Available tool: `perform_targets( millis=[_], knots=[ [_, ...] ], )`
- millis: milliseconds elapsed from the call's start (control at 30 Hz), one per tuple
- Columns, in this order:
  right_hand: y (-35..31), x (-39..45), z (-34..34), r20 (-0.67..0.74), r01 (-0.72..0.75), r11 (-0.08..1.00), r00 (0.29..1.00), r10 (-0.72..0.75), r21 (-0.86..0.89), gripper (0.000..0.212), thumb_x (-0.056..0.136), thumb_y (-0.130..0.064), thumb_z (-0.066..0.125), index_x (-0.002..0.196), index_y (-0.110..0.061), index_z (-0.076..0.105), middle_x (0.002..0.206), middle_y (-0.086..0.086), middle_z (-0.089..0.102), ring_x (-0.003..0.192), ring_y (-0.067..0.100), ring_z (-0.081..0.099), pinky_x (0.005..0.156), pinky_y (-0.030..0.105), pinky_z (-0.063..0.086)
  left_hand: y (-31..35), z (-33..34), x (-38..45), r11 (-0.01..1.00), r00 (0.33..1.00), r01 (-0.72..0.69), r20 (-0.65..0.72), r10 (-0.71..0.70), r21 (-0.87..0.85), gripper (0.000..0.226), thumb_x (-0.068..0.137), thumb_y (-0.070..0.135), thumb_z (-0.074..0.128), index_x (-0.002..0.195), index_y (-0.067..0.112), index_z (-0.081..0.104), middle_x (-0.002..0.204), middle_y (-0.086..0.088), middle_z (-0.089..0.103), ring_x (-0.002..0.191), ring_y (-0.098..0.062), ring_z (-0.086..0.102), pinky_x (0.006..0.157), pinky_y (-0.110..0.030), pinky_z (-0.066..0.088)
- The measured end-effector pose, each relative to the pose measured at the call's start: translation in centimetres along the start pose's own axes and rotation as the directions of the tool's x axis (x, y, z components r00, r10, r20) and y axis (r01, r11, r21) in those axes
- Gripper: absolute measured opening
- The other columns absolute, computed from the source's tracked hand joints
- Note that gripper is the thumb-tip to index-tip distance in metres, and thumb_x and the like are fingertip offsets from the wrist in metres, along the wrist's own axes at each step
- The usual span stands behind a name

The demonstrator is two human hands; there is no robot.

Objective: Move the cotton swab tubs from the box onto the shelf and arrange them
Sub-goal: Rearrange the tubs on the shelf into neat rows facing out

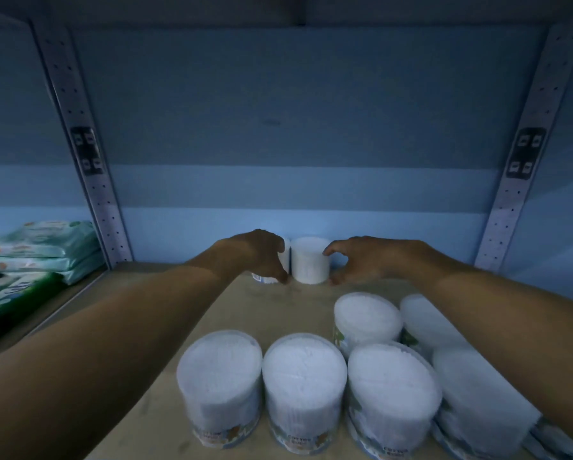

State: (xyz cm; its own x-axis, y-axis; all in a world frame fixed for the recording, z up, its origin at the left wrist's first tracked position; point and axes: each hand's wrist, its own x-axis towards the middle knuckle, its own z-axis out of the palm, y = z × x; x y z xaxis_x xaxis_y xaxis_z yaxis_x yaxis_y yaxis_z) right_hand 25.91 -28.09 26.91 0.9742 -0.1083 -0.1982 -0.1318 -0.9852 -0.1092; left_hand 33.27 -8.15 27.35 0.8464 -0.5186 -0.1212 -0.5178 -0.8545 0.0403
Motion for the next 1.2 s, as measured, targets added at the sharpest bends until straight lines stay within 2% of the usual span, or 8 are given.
perform_targets(
  millis=[100, 200, 400, 500, 667, 733, 900, 1200],
  knots=[
    [-0.6, 1.9, 0.3, -0.033, -0.008, 1.0, 0.999, 0.009, 0.02, 0.078, 0.084, -0.058, 0.068, 0.151, -0.04, 0.032, 0.155, -0.001, 0.036, 0.134, 0.023, 0.045, 0.108, 0.039, 0.041, -1.5, 0.6, 1.8, 1.0, 0.999, 0.018, -0.027, -0.018, -0.025, 0.079, 0.082, 0.05, 0.07, 0.15, 0.029, 0.036, 0.148, 0.002, 0.038, 0.134, -0.02, 0.044, 0.095, -0.033, 0.041],
    [-1.1, 4.0, 0.6, -0.034, -0.022, 1.0, 0.999, 0.023, 0.019, 0.079, 0.087, -0.056, 0.065, 0.154, -0.039, 0.027, 0.155, 0.001, 0.03, 0.137, 0.026, 0.042, 0.11, 0.041, 0.038, -2.7, 0.9, 3.5, 0.999, 0.999, 0.034, -0.037, -0.035, -0.016, 0.083, 0.082, 0.052, 0.07, 0.152, 0.028, 0.031, 0.15, 0.001, 0.033, 0.136, -0.022, 0.04, 0.1, -0.037, 0.041],
    [-1.8, 7.6, 1.4, -0.06, -0.04, 0.999, 0.997, 0.042, 0.031, 0.09, 0.085, -0.059, 0.065, 0.155, -0.042, 0.011, 0.164, -0.004, 0.001, 0.145, 0.03, 0.03, 0.111, 0.05, 0.036, -3.9, 1.4, 6.8, 0.998, 0.999, 0.031, -0.037, -0.033, -0.046, 0.094, 0.074, 0.059, 0.072, 0.152, 0.031, 0.028, 0.15, -0.001, 0.031, 0.132, -0.028, 0.044, 0.103, -0.043, 0.046],
    [-2.6, 8.9, 1.6, -0.077, -0.058, 0.998, 0.995, 0.06, 0.024, 0.093, 0.084, -0.062, 0.065, 0.156, -0.04, 0.01, 0.16, 0.005, 0.012, 0.138, 0.033, 0.038, 0.106, 0.049, 0.042, -4.0, 1.9, 7.7, 0.998, 0.999, 0.032, -0.032, -0.034, -0.063, 0.094, 0.074, 0.061, 0.072, 0.152, 0.032, 0.028, 0.148, 0.0, 0.033, 0.131, -0.027, 0.045, 0.102, -0.043, 0.046],
    [-3.6, 10.1, 1.9, -0.078, -0.111, 0.994, 0.991, 0.113, 0.025, 0.091, 0.081, -0.064, 0.067, 0.153, -0.031, 0.022, 0.148, 0.011, 0.033, 0.126, 0.034, 0.049, 0.098, 0.045, 0.048, -4.0, 2.4, 8.5, 0.988, 0.998, 0.059, -0.003, -0.06, -0.141, 0.083, 0.076, 0.063, 0.069, 0.143, 0.025, 0.039, 0.135, -0.004, 0.046, 0.118, -0.026, 0.054, 0.095, -0.041, 0.051],
    [-3.6, 10.3, 2.1, -0.085, -0.114, 0.993, 0.99, 0.115, 0.024, 0.084, 0.083, -0.064, 0.064, 0.151, -0.028, 0.028, 0.143, 0.012, 0.04, 0.123, 0.032, 0.052, 0.097, 0.043, 0.049, -3.8, 2.8, 8.6, 0.985, 0.998, 0.067, -0.002, -0.068, -0.158, 0.08, 0.081, 0.062, 0.066, 0.145, 0.023, 0.037, 0.138, -0.006, 0.044, 0.12, -0.028, 0.054, 0.095, -0.039, 0.05],
    [-3.5, 10.2, 2.1, -0.098, -0.12, 0.993, 0.988, 0.12, 0.007, 0.073, 0.092, -0.056, 0.058, 0.152, -0.028, 0.029, 0.145, 0.011, 0.04, 0.125, 0.032, 0.051, 0.097, 0.041, 0.048, -4.1, 2.9, 9.1, 0.984, 0.996, 0.08, -0.013, -0.083, -0.162, 0.076, 0.088, 0.059, 0.06, 0.151, 0.028, 0.031, 0.145, -0.006, 0.037, 0.13, -0.03, 0.047, 0.102, -0.039, 0.042],
    [-3.6, 8.7, 2.1, -0.08, -0.111, 0.994, 0.991, 0.11, -0.016, 0.074, 0.093, -0.052, 0.058, 0.155, -0.03, 0.023, 0.149, 0.009, 0.035, 0.131, 0.032, 0.046, 0.099, 0.041, 0.045, -3.9, 2.9, 8.0, 0.987, 0.997, 0.077, -0.001, -0.077, -0.14, 0.075, 0.09, 0.059, 0.057, 0.152, 0.028, 0.03, 0.149, -0.008, 0.032, 0.135, -0.03, 0.042, 0.108, -0.04, 0.039]
  ],
)
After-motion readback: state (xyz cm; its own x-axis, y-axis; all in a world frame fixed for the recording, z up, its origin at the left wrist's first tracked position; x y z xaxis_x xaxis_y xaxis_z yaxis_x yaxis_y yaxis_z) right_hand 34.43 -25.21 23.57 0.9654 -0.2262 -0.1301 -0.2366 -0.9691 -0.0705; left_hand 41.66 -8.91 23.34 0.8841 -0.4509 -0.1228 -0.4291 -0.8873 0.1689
